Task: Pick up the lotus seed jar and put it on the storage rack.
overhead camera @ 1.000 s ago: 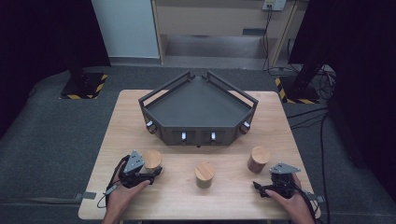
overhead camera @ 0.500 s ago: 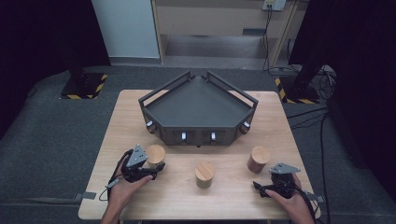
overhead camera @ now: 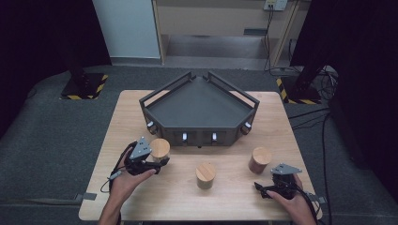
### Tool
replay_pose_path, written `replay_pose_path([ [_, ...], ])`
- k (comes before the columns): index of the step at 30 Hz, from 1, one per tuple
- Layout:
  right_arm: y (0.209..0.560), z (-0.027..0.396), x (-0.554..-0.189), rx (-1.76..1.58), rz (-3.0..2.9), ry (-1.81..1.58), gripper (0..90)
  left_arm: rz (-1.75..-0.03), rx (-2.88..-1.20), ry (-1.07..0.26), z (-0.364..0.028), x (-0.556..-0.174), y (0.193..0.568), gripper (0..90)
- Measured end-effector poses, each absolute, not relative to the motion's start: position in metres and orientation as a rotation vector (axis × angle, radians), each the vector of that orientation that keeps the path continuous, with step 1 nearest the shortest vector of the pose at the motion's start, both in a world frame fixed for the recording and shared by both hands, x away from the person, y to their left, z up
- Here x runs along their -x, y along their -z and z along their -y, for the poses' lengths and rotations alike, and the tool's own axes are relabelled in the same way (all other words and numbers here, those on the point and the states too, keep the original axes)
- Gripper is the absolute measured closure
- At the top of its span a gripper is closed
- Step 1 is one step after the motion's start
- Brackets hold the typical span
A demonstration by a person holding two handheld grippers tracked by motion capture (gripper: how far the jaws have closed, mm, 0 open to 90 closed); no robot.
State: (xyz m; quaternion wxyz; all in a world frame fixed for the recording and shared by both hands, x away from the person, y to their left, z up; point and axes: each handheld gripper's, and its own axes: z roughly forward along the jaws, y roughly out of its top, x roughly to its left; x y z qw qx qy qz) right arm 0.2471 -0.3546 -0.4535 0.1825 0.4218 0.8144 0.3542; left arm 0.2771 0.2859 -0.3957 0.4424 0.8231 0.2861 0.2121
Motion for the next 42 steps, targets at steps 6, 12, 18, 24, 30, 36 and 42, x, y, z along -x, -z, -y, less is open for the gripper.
replay_pose_path([
  [6, 0.453, 0.355, -0.247, -1.191, -2.298, -0.999, 1.4, -0.689, -2.045, -0.52, -0.282, -0.283, 0.385, 24.6],
  [12, 0.453, 0.355, -0.247, -1.191, -2.298, -0.999, 1.4, -0.668, -2.04, -0.528, -0.277, -0.284, 0.374, 24.6],
  [18, 0.453, 0.355, -0.247, -1.19, -2.298, -0.999, 1.4, -0.64, -2.053, -0.529, -0.269, -0.291, 0.358, 24.6],
  [24, 0.453, 0.355, -0.247, -1.191, -2.298, -1.0, 1.4, -0.625, -2.052, -0.52, -0.267, -0.297, 0.349, 24.6],
  [30, 0.453, 0.355, -0.247, -1.191, -2.299, -1.0, 1.4, -0.614, -2.053, -0.516, -0.265, -0.302, 0.339, 24.6],
  [36, 0.453, 0.355, -0.247, -1.191, -2.298, -1.0, 1.4, -0.605, -2.053, -0.514, -0.262, -0.307, 0.331, 24.6],
  [42, 0.453, 0.355, -0.247, -1.191, -2.298, -1.0, 1.4, -0.594, -2.05, -0.516, -0.259, -0.312, 0.323, 24.6],
])
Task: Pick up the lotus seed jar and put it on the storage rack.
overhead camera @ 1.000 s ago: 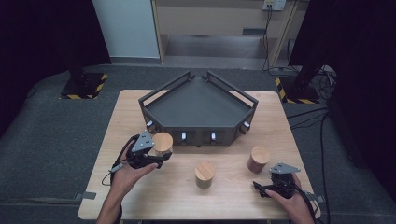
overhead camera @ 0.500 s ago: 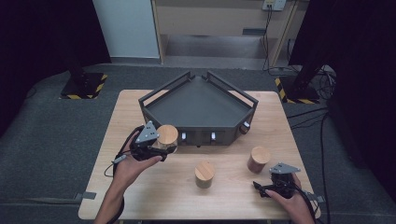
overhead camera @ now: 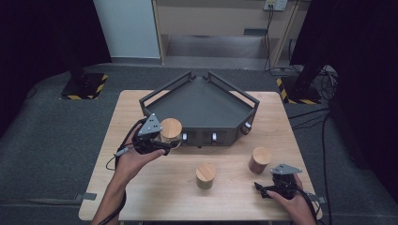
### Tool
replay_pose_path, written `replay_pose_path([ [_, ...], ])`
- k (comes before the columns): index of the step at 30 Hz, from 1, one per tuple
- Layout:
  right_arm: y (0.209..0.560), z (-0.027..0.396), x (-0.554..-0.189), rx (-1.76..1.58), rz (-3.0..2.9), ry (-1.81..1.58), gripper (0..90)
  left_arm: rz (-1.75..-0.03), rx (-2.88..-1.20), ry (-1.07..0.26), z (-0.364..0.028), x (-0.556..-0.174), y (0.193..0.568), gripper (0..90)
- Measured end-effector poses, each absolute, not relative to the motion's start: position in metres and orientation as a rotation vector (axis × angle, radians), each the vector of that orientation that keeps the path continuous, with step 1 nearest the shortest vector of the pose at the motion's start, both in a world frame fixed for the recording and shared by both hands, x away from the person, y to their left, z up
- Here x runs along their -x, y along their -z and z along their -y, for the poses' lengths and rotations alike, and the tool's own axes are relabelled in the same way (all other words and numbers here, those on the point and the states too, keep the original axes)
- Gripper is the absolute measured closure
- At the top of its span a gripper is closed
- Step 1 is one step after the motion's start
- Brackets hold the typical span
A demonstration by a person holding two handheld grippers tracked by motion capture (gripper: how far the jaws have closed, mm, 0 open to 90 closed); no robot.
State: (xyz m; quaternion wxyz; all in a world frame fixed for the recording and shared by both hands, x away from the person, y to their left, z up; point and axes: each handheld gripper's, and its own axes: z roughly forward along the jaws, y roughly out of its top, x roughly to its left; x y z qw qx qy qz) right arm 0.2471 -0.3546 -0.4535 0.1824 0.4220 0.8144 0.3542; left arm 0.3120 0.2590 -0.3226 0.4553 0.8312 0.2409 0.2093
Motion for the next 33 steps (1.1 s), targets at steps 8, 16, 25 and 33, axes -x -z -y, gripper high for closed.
replay_pose_path([
  [8, 0.453, 0.355, -0.247, -1.191, -2.298, -0.999, 1.4, -0.609, -2.039, -0.515, -0.257, -0.32, 0.314, 24.6],
  [16, 0.453, 0.355, -0.247, -1.191, -2.298, -0.999, 1.4, -0.593, -2.034, -0.528, -0.254, -0.326, 0.307, 24.6],
  [25, 0.453, 0.355, -0.247, -1.191, -2.299, -0.999, 1.4, -0.578, -2.031, -0.52, -0.248, -0.339, 0.303, 24.6],
  [33, 0.453, 0.355, -0.247, -1.191, -2.299, -1.0, 1.4, -0.572, -2.033, -0.526, -0.243, -0.348, 0.297, 24.6],
])
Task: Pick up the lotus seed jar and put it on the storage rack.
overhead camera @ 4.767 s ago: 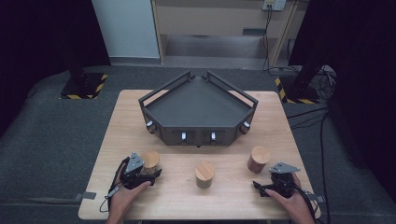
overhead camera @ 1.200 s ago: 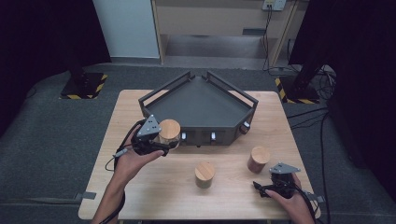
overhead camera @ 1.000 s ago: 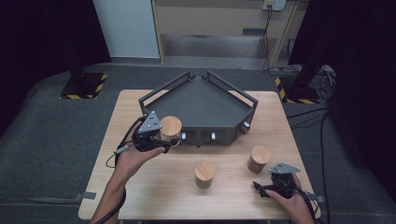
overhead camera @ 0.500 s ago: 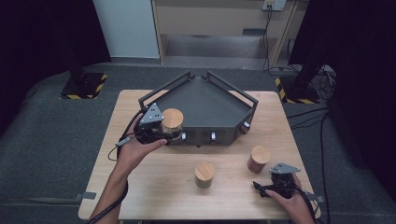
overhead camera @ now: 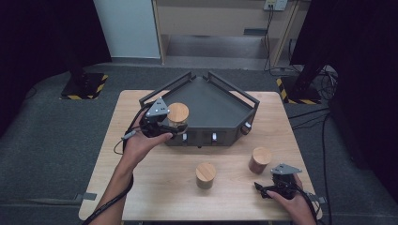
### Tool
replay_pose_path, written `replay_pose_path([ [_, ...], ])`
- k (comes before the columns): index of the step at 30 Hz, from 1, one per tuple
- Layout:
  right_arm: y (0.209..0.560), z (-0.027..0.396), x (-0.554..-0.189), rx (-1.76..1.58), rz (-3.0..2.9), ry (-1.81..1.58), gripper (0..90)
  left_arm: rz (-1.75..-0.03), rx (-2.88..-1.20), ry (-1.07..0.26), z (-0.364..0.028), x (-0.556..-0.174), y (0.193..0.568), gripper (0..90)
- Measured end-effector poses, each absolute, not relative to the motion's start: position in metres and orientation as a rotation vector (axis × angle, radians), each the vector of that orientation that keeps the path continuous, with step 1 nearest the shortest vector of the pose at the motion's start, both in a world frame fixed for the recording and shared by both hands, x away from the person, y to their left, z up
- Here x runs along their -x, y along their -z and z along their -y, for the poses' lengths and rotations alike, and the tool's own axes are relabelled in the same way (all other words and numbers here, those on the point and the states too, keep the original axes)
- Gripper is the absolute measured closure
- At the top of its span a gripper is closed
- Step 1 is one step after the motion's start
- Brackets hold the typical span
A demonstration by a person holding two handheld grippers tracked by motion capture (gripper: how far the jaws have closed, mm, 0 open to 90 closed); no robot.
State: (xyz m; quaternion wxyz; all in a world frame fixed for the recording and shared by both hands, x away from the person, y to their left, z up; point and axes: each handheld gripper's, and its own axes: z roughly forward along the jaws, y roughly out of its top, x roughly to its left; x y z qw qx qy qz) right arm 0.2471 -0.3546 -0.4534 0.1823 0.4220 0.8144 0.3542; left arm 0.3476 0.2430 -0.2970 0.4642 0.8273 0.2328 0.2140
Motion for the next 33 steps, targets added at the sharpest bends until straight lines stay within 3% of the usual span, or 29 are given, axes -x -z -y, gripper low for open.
replay_pose_path([
  [33, 0.453, 0.355, -0.247, -1.192, -2.299, -1.001, 1.4, -0.64, -2.014, -0.529, -0.238, -0.388, 0.306, 24.6],
])
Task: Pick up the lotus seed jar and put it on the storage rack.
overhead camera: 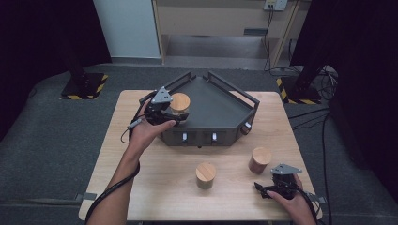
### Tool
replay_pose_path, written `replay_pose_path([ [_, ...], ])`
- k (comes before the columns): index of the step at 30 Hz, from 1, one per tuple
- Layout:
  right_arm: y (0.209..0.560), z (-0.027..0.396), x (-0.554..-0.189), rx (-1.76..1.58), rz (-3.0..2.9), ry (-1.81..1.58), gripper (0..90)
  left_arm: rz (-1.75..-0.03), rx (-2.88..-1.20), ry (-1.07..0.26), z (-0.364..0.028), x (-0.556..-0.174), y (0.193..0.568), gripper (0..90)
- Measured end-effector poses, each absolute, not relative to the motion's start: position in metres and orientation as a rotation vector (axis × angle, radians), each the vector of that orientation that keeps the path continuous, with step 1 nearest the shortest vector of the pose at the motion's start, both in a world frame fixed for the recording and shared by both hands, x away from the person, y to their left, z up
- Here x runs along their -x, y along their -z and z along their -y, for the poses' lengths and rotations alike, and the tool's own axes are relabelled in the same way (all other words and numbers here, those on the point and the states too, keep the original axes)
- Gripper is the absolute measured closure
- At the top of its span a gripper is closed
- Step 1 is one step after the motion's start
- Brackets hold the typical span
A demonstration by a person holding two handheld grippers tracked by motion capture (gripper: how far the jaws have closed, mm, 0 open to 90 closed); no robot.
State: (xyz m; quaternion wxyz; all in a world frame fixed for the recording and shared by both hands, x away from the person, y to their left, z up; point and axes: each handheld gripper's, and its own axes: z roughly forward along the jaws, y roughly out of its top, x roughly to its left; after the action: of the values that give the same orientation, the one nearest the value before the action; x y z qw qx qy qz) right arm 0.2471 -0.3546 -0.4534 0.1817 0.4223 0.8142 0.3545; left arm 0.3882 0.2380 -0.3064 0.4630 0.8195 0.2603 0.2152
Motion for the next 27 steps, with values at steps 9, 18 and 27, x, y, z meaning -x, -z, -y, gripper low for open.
replay_pose_path([
  [9, 0.453, 0.355, -0.247, -1.192, -2.299, -1.001, 1.4, -0.673, -2.004, -0.528, -0.239, -0.399, 0.316, 24.6],
  [18, 0.454, 0.355, -0.247, -1.192, -2.299, -1.001, 1.4, -0.68, -2.014, -0.512, -0.233, -0.409, 0.322, 24.6],
  [27, 0.453, 0.355, -0.247, -1.192, -2.299, -1.002, 1.3, -0.689, -2.028, -0.501, -0.229, -0.414, 0.327, 24.6],
])
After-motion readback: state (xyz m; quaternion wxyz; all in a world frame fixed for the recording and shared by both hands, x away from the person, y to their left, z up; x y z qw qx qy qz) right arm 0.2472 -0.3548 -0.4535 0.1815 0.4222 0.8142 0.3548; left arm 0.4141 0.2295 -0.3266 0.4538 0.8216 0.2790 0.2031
